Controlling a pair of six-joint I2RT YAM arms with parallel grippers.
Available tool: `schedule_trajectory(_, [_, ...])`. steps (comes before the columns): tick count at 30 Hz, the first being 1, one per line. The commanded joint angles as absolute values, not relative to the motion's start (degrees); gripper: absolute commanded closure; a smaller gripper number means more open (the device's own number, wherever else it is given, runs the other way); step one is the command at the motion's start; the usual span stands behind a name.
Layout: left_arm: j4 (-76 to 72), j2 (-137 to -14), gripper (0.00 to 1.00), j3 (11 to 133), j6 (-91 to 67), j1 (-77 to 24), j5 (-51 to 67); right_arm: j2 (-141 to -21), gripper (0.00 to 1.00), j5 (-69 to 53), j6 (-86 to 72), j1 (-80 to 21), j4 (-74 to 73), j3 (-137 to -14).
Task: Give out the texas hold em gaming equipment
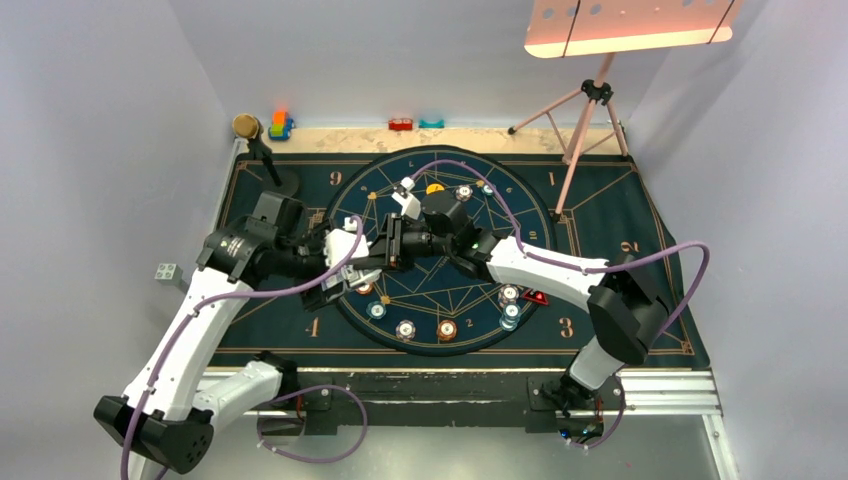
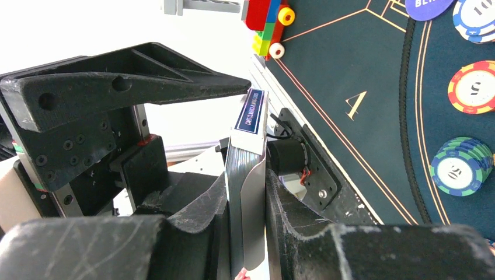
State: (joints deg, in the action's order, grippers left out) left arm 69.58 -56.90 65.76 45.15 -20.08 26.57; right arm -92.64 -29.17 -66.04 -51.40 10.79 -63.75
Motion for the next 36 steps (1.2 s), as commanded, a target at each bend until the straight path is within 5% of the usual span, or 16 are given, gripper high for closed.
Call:
schedule_trajectory(1, [67.3, -58.9, 0.05, 65.9, 46.9, -20.6, 27.3, -92.2, 0.86, -27.4, -66.9, -51.3, 10.9, -66.5])
schedule_trajectory(20, [62.2, -60.8, 0.04, 64.6, 46.9, -21.2, 30.0, -92.3, 0.86, -25.1, -70.4, -51.3, 7.4, -69.6])
schedule_trajectory(24, [63.3, -61.1, 0.16, 64.9, 47.6, -21.2, 30.5, -92.4, 0.87, -25.0, -70.8, -51.3, 7.3, -70.0])
schedule_trajectory(31, [65.3, -61.6, 0.52, 66.9, 47.3, -21.2, 32.1, -91.9, 0.86, -24.6, -70.1, -51.3, 5.9, -69.4])
schedule_trajectory(36, [67.4, -61.5, 0.62, 68.2, 46.5, -21.2, 33.5, -91.0, 0.76, -24.7, -69.0, -51.4, 4.9, -68.5])
